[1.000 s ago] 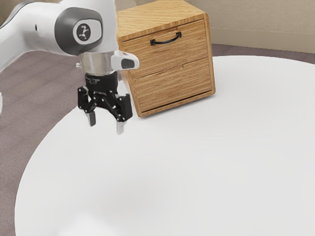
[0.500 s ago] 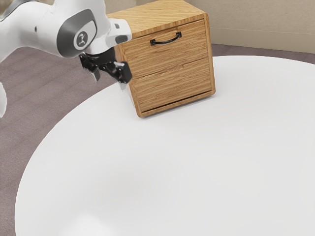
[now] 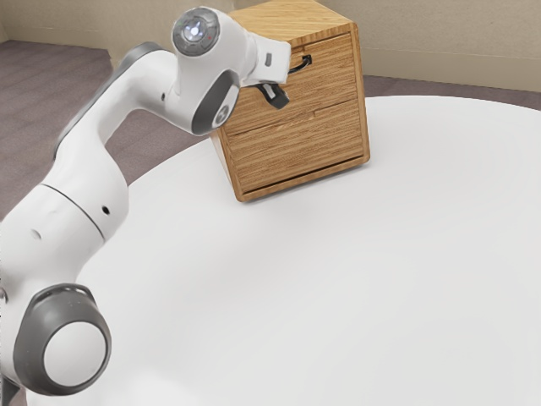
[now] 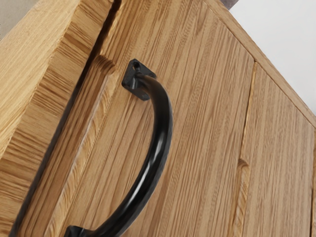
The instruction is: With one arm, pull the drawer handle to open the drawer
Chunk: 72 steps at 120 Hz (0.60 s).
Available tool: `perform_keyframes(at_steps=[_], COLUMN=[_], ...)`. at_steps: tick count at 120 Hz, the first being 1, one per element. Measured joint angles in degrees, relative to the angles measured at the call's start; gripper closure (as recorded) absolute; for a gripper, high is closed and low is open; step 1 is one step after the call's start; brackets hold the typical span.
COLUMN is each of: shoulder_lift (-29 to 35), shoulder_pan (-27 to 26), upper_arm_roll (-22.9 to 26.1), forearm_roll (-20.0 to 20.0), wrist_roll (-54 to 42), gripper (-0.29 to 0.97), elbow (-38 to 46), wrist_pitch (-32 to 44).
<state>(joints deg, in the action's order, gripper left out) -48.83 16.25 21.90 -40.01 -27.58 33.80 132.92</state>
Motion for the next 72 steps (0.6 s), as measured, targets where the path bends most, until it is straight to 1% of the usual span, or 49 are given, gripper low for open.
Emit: perform_keyframes(at_steps=[18, 40, 53, 72], shoulder_lift=[-0.87, -2.22, -2.35, -3.15], shoulder_pan=[-0.4, 0.38, 2.24, 2.63], upper_arm_roll=[1.8, 3.65, 3.71, 3.78], forearm_roll=[-0.6, -0.69, 1.37, 2.74], wrist_roll=[-5.79, -11.09, -13.51, -16.32], gripper=[0.0, 0.0, 0.0, 0.0], elbow=[0.36, 0.79, 1.03, 1.92], wrist_pitch=[5.1, 7.98, 8.79, 9.41])
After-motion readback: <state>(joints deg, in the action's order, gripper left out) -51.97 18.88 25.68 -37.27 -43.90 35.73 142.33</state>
